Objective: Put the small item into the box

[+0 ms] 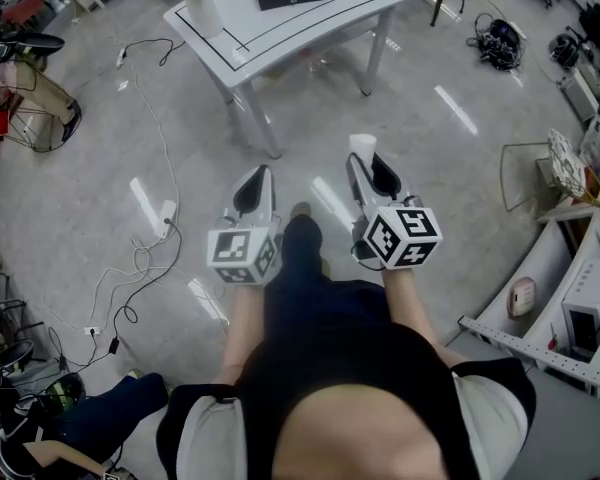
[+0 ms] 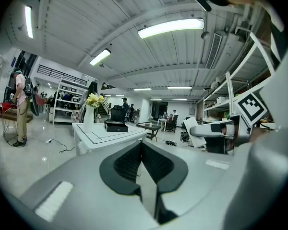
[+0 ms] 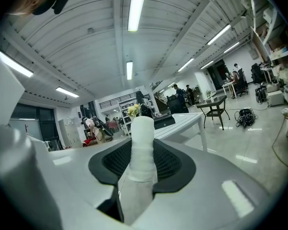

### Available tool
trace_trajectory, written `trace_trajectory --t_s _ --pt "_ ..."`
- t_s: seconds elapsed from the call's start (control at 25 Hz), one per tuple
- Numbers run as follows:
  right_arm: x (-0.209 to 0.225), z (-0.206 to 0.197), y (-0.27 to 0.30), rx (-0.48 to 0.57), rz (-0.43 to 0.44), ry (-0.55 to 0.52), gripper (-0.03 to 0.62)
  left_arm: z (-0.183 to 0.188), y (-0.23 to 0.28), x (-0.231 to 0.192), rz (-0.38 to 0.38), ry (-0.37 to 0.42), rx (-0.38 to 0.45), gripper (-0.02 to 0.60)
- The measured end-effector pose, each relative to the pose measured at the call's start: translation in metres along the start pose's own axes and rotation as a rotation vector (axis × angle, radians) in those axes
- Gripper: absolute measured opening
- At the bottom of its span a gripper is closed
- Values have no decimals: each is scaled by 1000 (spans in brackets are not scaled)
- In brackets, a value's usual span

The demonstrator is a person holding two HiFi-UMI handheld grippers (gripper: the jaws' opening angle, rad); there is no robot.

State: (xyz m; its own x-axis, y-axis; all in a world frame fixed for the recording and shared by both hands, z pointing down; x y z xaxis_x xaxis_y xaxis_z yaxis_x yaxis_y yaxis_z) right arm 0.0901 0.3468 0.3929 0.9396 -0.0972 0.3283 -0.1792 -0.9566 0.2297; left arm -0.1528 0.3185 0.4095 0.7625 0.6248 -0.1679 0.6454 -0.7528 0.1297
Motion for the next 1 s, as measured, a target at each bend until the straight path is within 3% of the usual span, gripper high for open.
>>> trace_trajectory --t_s 1.0 --pt "7 25 82 -13 17 32 140 24 62 -56 17 4 6 9"
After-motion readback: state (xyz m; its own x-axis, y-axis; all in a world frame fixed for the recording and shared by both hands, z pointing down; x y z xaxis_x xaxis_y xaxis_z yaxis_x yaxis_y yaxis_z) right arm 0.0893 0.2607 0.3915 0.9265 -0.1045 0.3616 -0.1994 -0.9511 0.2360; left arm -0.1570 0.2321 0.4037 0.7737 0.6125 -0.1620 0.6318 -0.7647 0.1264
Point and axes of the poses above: the fingertips, and each gripper's own axes: y forward along the fingers, x to its right, z out of its top, the point moved 9 cm from there along -y, backward along the fingers, and after that the axes turned 7 degrees about -z, right-handed, at the moved point
